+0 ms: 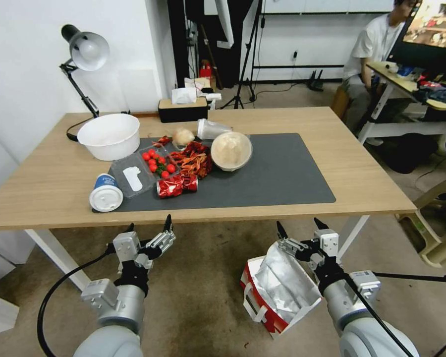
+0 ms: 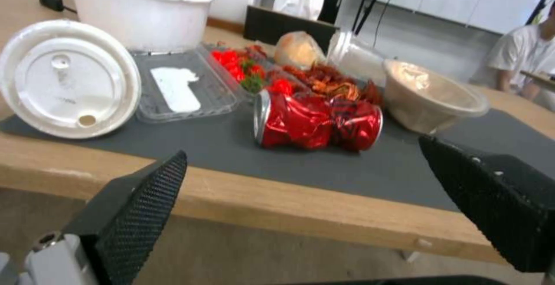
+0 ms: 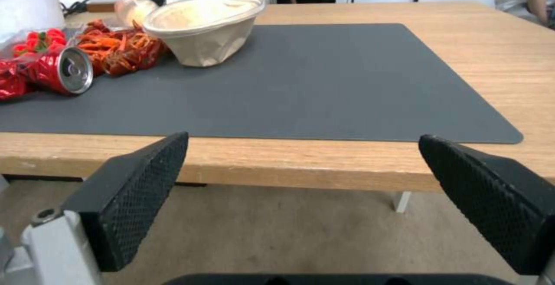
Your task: Pick up the food delivery bag from the floor and place it on the table.
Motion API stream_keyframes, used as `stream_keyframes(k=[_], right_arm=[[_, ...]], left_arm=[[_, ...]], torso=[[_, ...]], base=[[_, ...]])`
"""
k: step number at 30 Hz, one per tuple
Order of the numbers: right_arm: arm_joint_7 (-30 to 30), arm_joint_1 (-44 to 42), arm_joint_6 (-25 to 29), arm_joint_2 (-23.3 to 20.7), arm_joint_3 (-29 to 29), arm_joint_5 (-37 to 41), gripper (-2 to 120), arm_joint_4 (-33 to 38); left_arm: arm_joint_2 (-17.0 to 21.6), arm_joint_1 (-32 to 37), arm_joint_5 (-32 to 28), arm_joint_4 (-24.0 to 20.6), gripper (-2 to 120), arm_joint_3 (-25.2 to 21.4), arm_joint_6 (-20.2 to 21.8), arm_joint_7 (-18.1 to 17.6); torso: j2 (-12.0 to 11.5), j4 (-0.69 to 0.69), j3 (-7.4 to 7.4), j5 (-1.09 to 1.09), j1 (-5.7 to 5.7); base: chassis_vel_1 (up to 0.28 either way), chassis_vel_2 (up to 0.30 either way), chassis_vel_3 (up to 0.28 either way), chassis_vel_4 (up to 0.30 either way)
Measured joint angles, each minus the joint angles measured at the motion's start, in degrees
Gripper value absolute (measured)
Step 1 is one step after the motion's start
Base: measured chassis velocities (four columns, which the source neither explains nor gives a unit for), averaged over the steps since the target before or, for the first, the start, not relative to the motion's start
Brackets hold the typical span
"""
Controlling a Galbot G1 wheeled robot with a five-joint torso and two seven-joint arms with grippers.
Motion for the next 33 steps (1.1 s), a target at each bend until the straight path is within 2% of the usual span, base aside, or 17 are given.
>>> stream_keyframes(k=[5, 12, 18, 33], right_arm=[[0.00, -0.14, 0.67, 0.48, -0.02, -0.78, 100, -0.05], [0.18, -0.56, 1.23, 1.21, 0.11, -1.52, 100, -0.04], [0.30, -0.61, 1.40, 1.48, 0.20, -1.71, 100, -0.18], [0.15, -0.59, 1.74, 2.32, -0.11, -1.92, 100, -0.71]], left_arm=[[0.04, 0.22, -0.22, 0.59, 100, -0.25, -1.65, 1.10], [0.19, 0.37, -0.61, 0.60, 100, -0.40, -1.71, 1.07], [0.34, 0.36, -1.29, 0.62, 100, -0.56, -1.43, -0.62], [0.67, 0.40, -2.04, 0.86, 100, -1.17, -1.43, -0.65]], torso=[[0.00, 0.00, 0.00, -0.01, 0.00], [0.00, -0.01, 0.00, -0.01, 0.00], [-0.13, 0.00, -0.08, -0.01, -0.06], [-4.30, -0.01, -2.38, -0.01, -1.89]], base=[[0.000, 0.000, 0.000, 0.000], [0.000, 0.000, 0.000, 0.000], [0.000, 0.000, 0.000, 0.000], [0.000, 0.000, 0.000, 0.000]])
